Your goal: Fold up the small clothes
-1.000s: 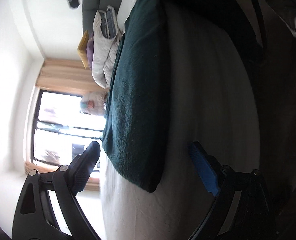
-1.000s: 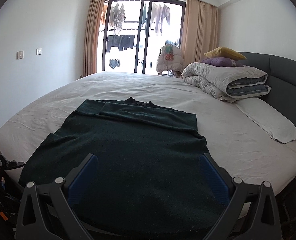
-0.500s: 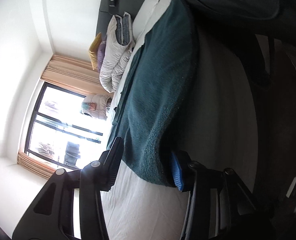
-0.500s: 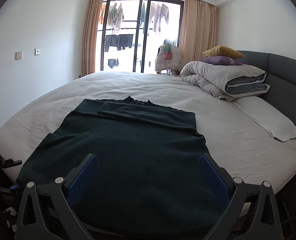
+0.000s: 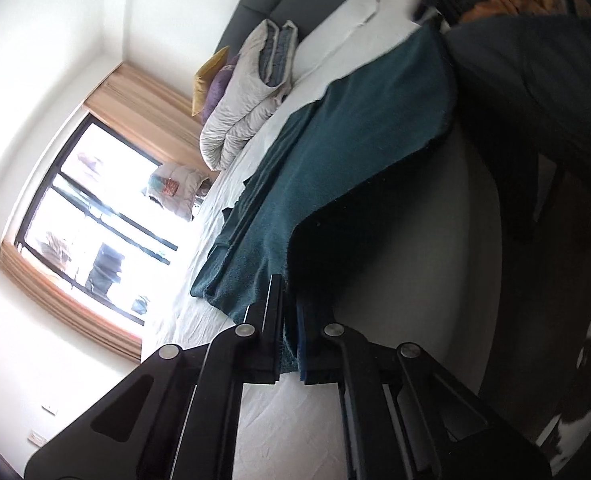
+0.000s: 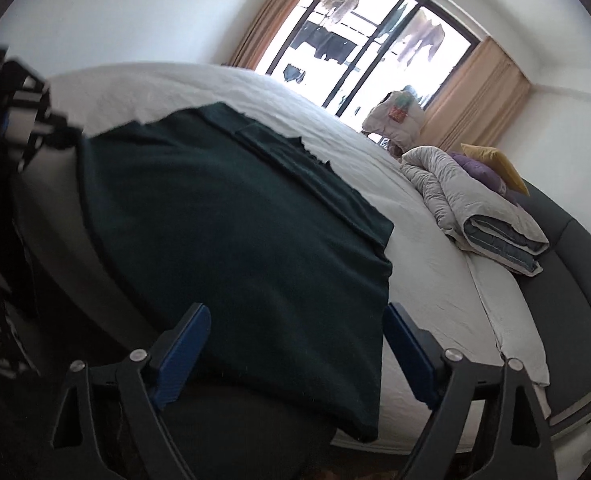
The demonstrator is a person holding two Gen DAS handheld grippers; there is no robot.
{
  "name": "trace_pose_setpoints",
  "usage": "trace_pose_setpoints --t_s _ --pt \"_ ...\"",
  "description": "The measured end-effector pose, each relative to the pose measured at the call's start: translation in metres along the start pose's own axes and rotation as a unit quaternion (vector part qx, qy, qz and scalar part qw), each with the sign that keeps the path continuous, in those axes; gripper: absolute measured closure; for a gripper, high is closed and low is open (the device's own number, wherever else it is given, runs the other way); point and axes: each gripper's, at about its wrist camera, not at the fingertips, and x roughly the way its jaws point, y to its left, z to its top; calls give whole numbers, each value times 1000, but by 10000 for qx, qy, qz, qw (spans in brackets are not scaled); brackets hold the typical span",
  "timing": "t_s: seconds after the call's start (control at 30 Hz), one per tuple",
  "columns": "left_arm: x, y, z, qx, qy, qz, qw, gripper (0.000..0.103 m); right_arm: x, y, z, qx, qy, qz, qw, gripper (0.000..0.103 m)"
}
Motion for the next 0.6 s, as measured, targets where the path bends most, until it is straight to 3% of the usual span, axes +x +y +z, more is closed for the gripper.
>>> trace_pose_setpoints --t_s 0.27,0.4,0.6 --pt "-7 36 22 -447 -157 154 9988 99 22 28 -45 -1078 403 -353 9927 32" --pt "-6 57 31 -772 -122 174 9968 99 30 16 -50 -987 500 -439 9929 33" --pt "-11 86 42 -1115 -178 286 9932 99 42 -18 -61 -1333 662 -1051 9833 33"
